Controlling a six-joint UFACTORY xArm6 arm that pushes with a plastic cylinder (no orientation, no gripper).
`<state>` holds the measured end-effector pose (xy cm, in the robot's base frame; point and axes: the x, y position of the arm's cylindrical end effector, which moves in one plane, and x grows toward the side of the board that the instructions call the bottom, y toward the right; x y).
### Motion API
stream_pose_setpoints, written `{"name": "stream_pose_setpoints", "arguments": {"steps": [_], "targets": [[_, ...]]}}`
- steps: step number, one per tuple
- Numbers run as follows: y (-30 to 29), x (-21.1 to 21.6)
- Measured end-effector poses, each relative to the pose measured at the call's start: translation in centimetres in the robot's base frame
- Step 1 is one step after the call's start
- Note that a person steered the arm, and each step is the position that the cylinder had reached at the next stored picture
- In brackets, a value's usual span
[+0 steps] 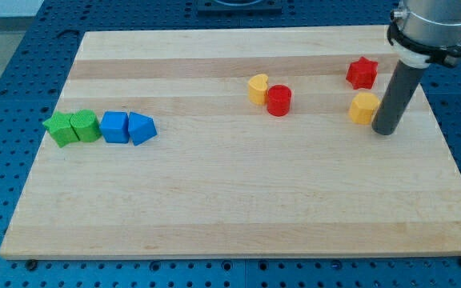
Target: Push the yellow hexagon slightly right
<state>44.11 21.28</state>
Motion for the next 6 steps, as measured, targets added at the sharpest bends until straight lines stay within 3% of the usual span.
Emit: {"name": "stream_pose_setpoints", "arguments": {"steps": [2,4,6], "targets": [[-7.1,1.7],[-4.5,-2.3],[-1.2,-2.5]]}}
